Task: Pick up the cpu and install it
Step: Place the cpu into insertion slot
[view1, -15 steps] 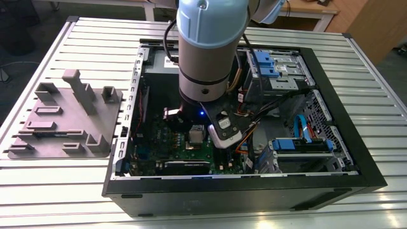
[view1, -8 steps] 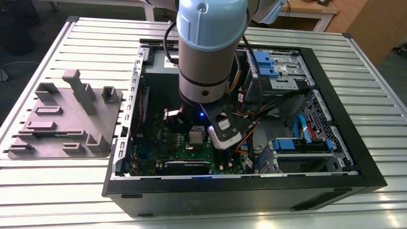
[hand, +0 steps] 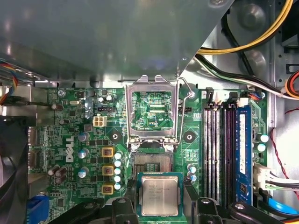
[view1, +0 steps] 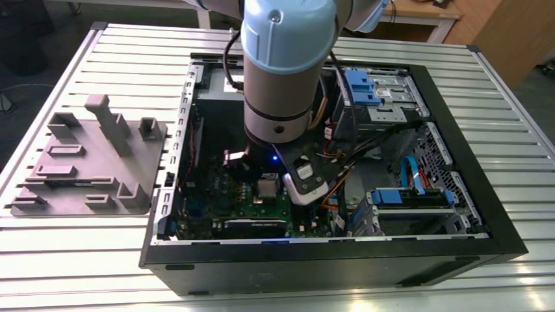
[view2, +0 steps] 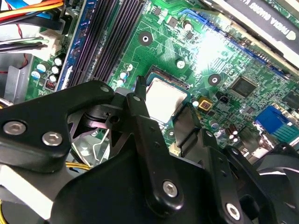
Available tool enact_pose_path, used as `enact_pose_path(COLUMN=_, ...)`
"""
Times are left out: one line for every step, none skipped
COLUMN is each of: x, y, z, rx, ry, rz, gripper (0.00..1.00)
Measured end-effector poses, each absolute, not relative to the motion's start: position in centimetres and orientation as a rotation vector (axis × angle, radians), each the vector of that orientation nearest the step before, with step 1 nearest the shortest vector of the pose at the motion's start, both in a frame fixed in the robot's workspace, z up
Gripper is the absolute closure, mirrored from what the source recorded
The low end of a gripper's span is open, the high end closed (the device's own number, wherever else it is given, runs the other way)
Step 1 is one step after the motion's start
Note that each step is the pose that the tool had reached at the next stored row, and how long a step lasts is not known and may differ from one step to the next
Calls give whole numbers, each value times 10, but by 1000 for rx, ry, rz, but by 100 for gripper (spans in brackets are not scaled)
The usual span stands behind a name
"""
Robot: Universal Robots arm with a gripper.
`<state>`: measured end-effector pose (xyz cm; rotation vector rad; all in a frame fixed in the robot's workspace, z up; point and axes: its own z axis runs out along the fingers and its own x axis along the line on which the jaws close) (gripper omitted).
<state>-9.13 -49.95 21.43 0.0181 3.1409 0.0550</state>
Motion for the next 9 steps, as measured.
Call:
enact_pose_path(x=-91, y=-500, z=214, rx=18, ry=3141, rz=55, gripper=53)
enact_pose_path(x=-91, y=-500, z=214, rx=18, ry=3141, rz=55, gripper=53)
enact_pose_path(x=-91, y=-500, z=214, rx=18, ry=3141, rz=55, gripper=53)
enact_pose_path(x=-92, y=-499, z=213, rx=18, ry=3141, rz=55, gripper=53)
enact_pose_path(x=-92, y=-499, z=213, rx=18, ry=3141, rz=55, gripper=53)
enact_pose_path(x=-92, y=-499, z=213, rx=18, ry=3141, rz=55, gripper=53)
enact_pose_path(x=-92, y=-499, z=212, rx=18, ry=3141, rz=55, gripper=53)
enact_pose_path(x=-92, y=-499, z=212, rx=18, ry=3141, rz=55, gripper=53)
enact_pose_path(x=-93, y=-499, z=211, rx=18, ry=3141, rz=55, gripper=53)
